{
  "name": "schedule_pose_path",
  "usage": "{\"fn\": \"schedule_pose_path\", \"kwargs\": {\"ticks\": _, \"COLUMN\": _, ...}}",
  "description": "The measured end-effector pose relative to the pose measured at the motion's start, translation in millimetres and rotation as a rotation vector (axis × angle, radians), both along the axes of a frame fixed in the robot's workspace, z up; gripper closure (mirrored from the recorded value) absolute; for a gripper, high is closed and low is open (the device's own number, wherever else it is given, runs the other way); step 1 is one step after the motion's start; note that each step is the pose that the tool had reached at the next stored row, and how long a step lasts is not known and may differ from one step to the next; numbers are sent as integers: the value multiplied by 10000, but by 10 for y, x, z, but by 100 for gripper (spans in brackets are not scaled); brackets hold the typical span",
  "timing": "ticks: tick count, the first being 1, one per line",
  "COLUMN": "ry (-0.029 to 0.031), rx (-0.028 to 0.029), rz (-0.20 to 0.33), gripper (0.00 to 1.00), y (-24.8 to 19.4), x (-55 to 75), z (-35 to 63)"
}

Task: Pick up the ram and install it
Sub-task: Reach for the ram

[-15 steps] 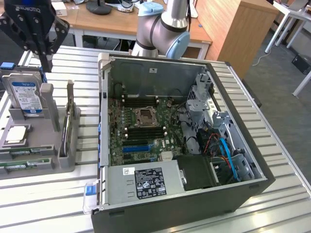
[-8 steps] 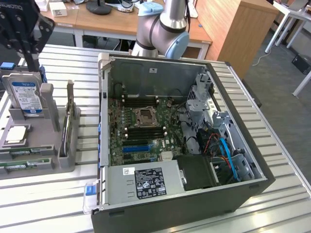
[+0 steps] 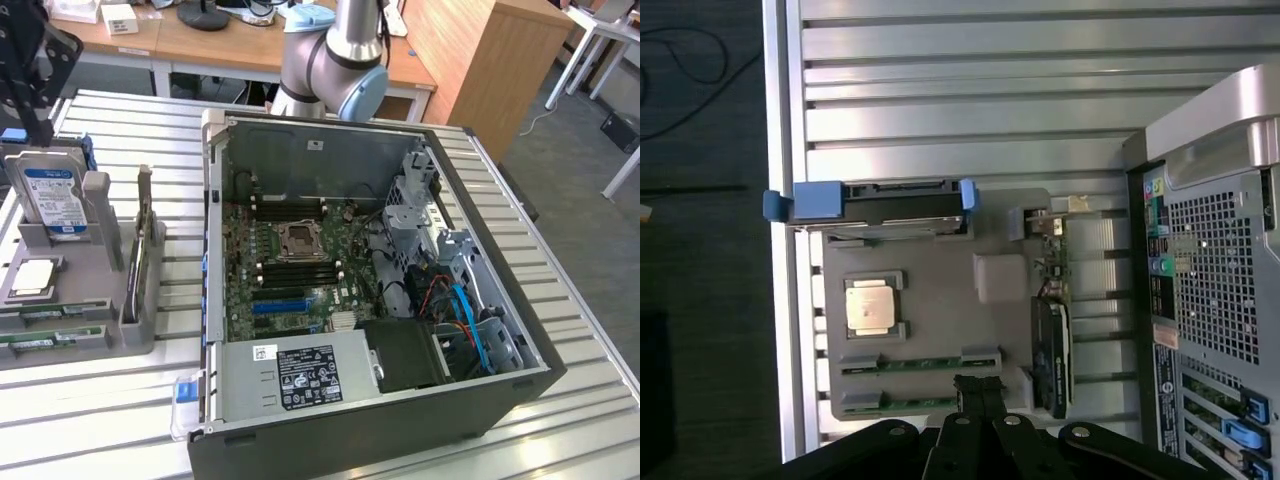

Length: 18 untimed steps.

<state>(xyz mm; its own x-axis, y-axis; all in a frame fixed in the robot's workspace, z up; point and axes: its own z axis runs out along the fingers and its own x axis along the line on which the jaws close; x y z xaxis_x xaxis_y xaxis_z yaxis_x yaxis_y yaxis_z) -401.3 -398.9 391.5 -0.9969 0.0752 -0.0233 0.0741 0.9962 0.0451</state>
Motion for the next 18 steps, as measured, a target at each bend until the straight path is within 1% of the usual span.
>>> {"fn": "schedule_pose_path", "kwargs": {"ticks": 4, "ry": 1, "rx": -1, "rz": -1, "gripper": 89, "y": 0, "x": -114, "z": 0}}
{"fn": "schedule_pose_path", "kwargs": {"ticks": 7, "ry": 1, "rx": -1, "rz": -2, "gripper": 89, "y": 1, "x": -166, "z": 0}}
{"fn": "schedule_pose_path", "kwargs": {"ticks": 18, "ry": 0, "rx": -1, "rz": -1, "gripper": 89, "y": 0, "x": -186, "z": -1}}
